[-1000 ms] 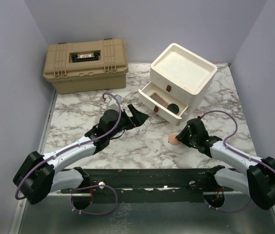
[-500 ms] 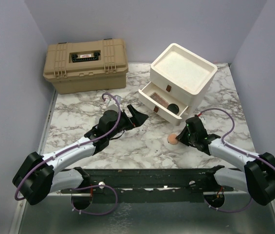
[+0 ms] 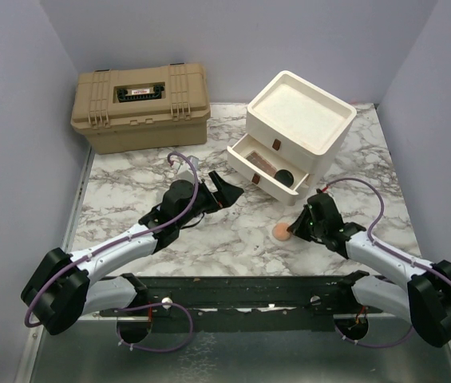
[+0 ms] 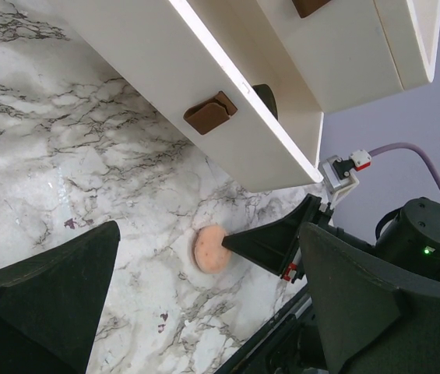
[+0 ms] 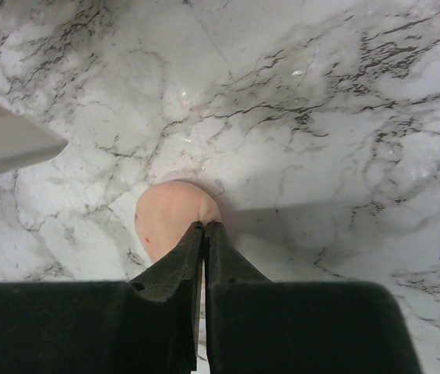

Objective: Organize the makeup
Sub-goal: Pick up the makeup tool from the center of the board.

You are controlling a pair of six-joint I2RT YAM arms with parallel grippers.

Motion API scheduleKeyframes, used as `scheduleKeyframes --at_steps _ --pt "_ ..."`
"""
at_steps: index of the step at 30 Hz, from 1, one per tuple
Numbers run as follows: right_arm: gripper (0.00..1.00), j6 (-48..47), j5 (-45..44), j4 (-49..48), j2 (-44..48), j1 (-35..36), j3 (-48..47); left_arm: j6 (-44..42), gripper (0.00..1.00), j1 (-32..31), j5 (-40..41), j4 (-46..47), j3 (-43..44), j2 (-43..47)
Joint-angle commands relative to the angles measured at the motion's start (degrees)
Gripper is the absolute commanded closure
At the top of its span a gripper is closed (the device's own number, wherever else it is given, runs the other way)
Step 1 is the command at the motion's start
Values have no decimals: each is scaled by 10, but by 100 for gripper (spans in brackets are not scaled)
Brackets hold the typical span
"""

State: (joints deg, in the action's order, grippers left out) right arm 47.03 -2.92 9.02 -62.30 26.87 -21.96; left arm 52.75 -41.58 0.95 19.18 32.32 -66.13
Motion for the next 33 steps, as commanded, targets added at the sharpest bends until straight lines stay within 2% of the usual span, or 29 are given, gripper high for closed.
scheduleKeyframes --at_steps 1,14,24,33 --pt "94 -24 44 -14 22 -2 8 2 1 3 -2 9 2 -8" --pt "99 -53 84 -12 40 -3 2 4 1 2 -9 10 -3 -11" --pt "99 -129 185 -10 137 -2 13 -6 1 2 -32 11 10 -31" --pt "99 -157 269 -23 156 -2 -28 -11 1 2 -37 16 19 -44"
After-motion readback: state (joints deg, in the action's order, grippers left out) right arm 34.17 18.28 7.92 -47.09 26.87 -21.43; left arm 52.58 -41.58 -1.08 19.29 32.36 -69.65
